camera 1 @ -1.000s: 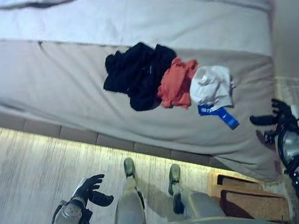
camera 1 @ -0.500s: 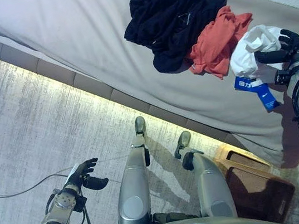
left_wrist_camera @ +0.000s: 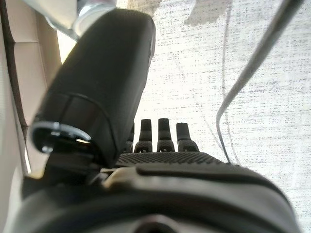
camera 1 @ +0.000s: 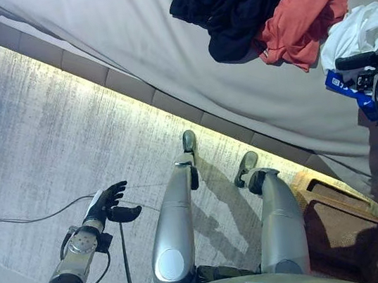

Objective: Pick up the clothes from the bed and place them into the basket

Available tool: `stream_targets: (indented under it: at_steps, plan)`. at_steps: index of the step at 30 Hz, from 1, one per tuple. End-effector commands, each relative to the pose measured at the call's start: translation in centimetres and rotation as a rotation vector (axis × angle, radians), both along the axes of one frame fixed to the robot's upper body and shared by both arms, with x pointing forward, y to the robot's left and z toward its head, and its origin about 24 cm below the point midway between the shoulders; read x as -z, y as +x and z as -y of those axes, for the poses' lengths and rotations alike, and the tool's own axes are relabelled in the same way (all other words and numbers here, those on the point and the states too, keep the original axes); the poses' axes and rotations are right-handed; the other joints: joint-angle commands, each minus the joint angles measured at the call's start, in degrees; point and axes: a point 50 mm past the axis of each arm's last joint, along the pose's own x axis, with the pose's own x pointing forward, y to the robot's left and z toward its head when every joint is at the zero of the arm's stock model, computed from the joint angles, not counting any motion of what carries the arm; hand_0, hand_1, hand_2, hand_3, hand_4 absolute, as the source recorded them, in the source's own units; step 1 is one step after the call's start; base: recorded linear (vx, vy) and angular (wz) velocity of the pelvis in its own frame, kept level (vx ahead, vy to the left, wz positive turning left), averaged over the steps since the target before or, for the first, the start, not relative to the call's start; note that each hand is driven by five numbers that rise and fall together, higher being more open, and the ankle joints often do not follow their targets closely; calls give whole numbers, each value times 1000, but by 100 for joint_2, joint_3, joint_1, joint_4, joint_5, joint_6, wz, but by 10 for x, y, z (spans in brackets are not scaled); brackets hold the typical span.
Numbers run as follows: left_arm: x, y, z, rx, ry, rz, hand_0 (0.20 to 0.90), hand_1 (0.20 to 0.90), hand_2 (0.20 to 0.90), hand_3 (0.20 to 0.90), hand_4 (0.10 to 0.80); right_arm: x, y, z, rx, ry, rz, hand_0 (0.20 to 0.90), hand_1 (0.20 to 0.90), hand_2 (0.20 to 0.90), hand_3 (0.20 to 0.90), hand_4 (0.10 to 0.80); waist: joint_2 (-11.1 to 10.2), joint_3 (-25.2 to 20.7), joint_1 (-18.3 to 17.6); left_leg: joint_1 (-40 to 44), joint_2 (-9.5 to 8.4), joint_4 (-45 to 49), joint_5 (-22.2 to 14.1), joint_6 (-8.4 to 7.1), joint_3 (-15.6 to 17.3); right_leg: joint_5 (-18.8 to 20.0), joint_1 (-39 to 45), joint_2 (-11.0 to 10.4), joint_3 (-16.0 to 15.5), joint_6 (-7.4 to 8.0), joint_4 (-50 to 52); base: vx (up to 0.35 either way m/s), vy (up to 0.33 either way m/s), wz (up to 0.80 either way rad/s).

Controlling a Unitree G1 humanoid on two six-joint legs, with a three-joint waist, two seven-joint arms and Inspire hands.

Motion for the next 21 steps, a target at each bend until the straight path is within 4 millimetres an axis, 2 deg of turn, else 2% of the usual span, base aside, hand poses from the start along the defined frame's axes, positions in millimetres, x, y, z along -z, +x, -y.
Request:
stream_targets:
  at_steps: [1, 6, 11, 12, 13, 15, 17, 21]
  plan:
    - [22, -49, -20, -55, 31, -147, 900, 900, 900, 900, 800, 27, -50, 48, 180, -29, -134, 300, 300, 300, 200, 100, 471, -484, -34, -103, 346, 434, -251, -54, -199, 450, -100, 214, -83, 20, -410, 39, 10, -1]
    - [24, -60, -22, -52, 42, -163, 900, 900, 900, 900, 800, 27, -59, 56, 204, -10, 27, 300, 300, 300, 200, 100, 386, -635, -89, 274, 422, 202, -182, -173, -148, 446, 408, 388, -152, 18, -744, 58, 7, -4]
    - [34, -79, -16, -60, 19, -171, 900, 900, 900, 900, 800, 1, -53, 48, 98, 42, 452, 300, 300, 300, 200, 100, 247, -859, -222, 967, 558, -249, -100, -336, -7, 379, 1221, 622, -106, 59, -1281, 81, 37, -15]
    - [37, -82, -13, -67, 18, -171, 900, 900, 900, 900, 800, -4, -52, 44, 72, 77, 549, 300, 300, 300, 200, 100, 227, -873, -237, 1058, 600, -421, 106, -318, 69, 533, 1321, 655, -166, 9, -1445, -36, 57, -18]
    - [40, -86, -12, -74, 15, -175, 900, 900, 900, 900, 800, -9, -51, 41, 37, 116, 648, 300, 300, 300, 200, 100, 189, -910, -268, 1180, 629, -507, 130, -353, 95, 516, 1452, 680, -157, 26, -1539, -33, 65, -24]
    - [48, -97, -6, -85, 11, -191, 900, 900, 900, 900, 800, -7, -51, 31, -33, 219, 820, 300, 300, 300, 200, 100, 107, -1031, -347, 1480, 687, -755, 179, -423, 177, 503, 1750, 736, -146, 61, -1772, 69, 66, -24]
    - [51, -101, -4, -91, 10, -200, 900, 900, 900, 900, 800, 0, -52, 26, -67, 259, 869, 300, 300, 300, 200, 100, 64, -1088, -375, 1666, 709, -899, 189, -447, 240, 502, 1911, 756, -125, 85, -1881, 67, 66, -6]
    - [65, -115, 11, -92, -13, -239, 900, 900, 900, 900, 800, 31, -55, -2, -217, 438, 1017, 300, 300, 300, 200, 100, -95, -1393, -566, 2375, 721, -1447, 268, -491, 481, 538, 2633, 778, -64, 182, -2451, 100, 114, -13]
